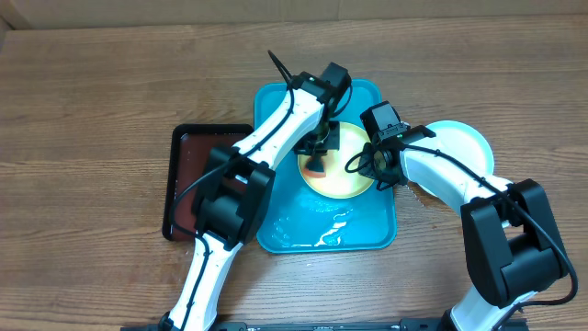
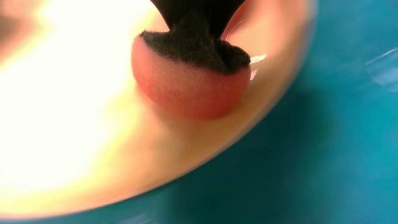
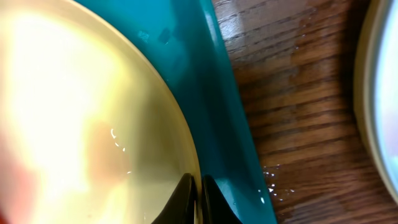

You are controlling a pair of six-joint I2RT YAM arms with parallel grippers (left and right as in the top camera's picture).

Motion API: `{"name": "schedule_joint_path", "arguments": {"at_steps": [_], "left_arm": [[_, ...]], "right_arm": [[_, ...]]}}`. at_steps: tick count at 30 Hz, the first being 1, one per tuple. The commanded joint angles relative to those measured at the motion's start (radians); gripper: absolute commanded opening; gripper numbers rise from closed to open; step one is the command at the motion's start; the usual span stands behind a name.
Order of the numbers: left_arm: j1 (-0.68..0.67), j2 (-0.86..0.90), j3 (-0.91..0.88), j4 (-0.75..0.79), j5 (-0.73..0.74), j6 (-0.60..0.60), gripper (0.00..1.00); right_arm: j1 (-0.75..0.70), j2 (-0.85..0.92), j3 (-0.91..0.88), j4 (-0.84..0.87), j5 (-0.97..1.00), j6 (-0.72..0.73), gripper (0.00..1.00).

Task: Clean dirty plates on tray and stack at the side
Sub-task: 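Scrub the yellow plate's red stain with the left gripper's sponge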

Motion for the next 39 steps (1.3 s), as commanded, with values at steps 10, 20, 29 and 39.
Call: {"name": "schedule_joint_path", "arguments": {"at_steps": [10, 20, 29, 39], "left_arm": [[-0.045, 0.026, -0.093, 0.155, 0.362, 0.031, 0.04], [0.019, -0.021, -0.066, -0.088, -0.003, 0.030, 0.04], [0.039, -0.094, -0.066, -0.043, -0.256, 0.059, 0.04], [0.026, -0.090, -0.073, 0.133, 0.076, 0.094, 0.04]], "right_arm": [[-0.014, 0.011, -0.005, -0.020, 0.070, -0.025, 0.04], [-0.014, 0.011, -0.005, -0.019, 0.070, -0.025, 0.04], [-0.014, 0.011, -0.005, -0.017, 0.070, -0.025, 0.04], [-0.014, 0.011, -0.005, -0.016, 0.070, -0.097, 0.04]]}}
